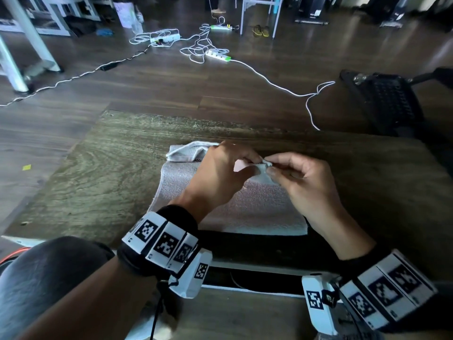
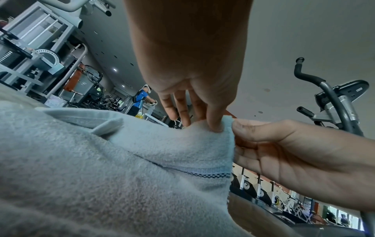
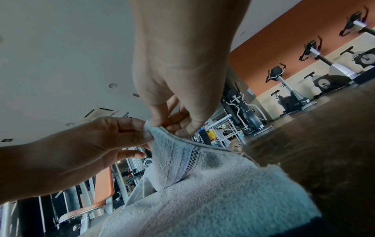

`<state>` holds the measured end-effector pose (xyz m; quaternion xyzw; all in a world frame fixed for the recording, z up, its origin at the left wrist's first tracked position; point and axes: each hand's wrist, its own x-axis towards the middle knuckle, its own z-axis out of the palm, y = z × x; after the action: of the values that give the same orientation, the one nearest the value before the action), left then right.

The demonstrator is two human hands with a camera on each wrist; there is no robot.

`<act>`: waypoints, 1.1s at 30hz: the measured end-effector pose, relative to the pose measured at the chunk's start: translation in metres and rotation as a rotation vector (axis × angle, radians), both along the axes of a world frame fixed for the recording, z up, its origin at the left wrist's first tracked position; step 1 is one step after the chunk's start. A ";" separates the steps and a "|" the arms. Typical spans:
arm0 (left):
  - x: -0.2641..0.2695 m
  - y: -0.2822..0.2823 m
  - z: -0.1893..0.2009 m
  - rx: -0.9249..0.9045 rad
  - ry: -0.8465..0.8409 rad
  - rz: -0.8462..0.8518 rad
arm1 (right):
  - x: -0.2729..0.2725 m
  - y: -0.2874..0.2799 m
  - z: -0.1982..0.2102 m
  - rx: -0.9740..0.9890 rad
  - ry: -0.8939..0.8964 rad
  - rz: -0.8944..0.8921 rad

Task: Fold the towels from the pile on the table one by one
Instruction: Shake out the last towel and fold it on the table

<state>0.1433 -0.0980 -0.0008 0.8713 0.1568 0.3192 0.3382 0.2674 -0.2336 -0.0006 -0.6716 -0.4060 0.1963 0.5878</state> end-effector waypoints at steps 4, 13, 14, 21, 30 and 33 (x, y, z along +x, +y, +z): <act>-0.003 0.003 0.002 -0.008 0.005 -0.025 | 0.001 0.003 -0.001 0.000 -0.011 -0.011; -0.007 0.000 0.004 -0.030 0.000 0.034 | -0.001 0.006 -0.002 0.014 -0.067 -0.031; -0.007 0.000 0.005 -0.029 -0.002 0.039 | 0.000 0.005 -0.001 0.007 -0.072 -0.031; -0.007 -0.001 0.002 -0.019 -0.001 0.036 | 0.000 0.004 -0.002 -0.023 -0.101 -0.041; -0.007 -0.001 -0.001 0.024 0.013 0.044 | 0.001 0.005 -0.003 -0.041 -0.095 -0.041; -0.007 -0.002 -0.003 0.080 -0.002 0.041 | 0.000 0.004 -0.002 -0.045 -0.063 -0.010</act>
<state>0.1364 -0.0996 -0.0039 0.8803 0.1614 0.3331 0.2968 0.2677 -0.2292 -0.0030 -0.6924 -0.4165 0.1814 0.5606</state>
